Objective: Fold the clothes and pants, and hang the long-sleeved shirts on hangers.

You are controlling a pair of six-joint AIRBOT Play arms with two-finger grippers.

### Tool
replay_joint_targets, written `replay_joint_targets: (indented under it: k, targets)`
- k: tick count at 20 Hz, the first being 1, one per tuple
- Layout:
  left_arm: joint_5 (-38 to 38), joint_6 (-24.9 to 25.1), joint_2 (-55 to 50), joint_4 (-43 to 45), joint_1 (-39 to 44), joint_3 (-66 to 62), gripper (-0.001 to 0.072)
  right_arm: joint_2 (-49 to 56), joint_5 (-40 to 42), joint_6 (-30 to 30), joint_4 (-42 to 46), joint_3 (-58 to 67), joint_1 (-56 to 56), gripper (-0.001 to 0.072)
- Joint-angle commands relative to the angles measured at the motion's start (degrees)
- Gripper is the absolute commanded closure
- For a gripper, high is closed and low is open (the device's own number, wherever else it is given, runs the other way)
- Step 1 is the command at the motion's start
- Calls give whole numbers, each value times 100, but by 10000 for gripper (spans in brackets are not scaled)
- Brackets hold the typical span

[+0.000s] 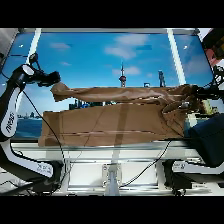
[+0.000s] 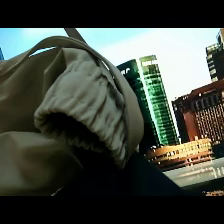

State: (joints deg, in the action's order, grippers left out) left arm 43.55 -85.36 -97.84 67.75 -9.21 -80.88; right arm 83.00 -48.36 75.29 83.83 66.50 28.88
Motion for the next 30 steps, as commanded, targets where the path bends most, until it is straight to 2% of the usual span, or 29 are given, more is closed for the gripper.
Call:
replay_joint_targets:
  k: [1, 2, 3, 4, 7, 9, 11, 13, 17, 22, 27, 28, 29, 30]
  targets:
    - [-155, -166, 9, -94, -42, -4, -1, 0, 0, 9, -122, -2, 0, 672]
    - [55, -168, 39, -94, -107, -4, 17, 0, 0, 9, -149, -2, 0, 671]
    - [306, -181, 61, -96, -205, -4, 107, 0, 0, 9, -155, -2, 0, 671]
    - [638, -251, 87, -94, -352, -4, 235, 0, -2, 9, -153, -2, 0, 671]
    - [1812, -225, 105, -101, -909, -4, 241, 0, -2, 7, -153, -2, 0, 671]
    - [2345, 186, 214, -98, -1283, 46, 245, 0, -7, 7, -153, -2, 0, 671]
    - [2461, 612, 446, -98, -1508, 323, 245, 0, -7, 7, -151, -2, 0, 671]
    - [2284, 986, 667, -286, -1576, 839, 244, 0, -9, 7, -151, -2, 0, 671]
    - [1862, 1810, 586, -1753, -1552, 1445, 244, 0, -9, 7, -151, -2, 0, 671]
    - [1810, 1875, 118, -1895, -1294, 1462, 243, 0, -7, 7, -151, -2, 0, 671]
    - [1198, 1987, -94, -1895, -1156, 1462, 248, 0, -9, 7, -151, -2, 0, 671]
    - [1132, 2024, -92, -1897, -1156, 1460, 362, 0, -9, 7, -151, -2, 0, 671]
    - [1088, 2022, -92, -1897, -1156, 1460, 534, 0, -9, 7, -151, -2, 0, 671]
    - [1036, 2022, -92, -1897, -1158, 1460, 627, 0, -9, 7, -151, -2, 0, 671]
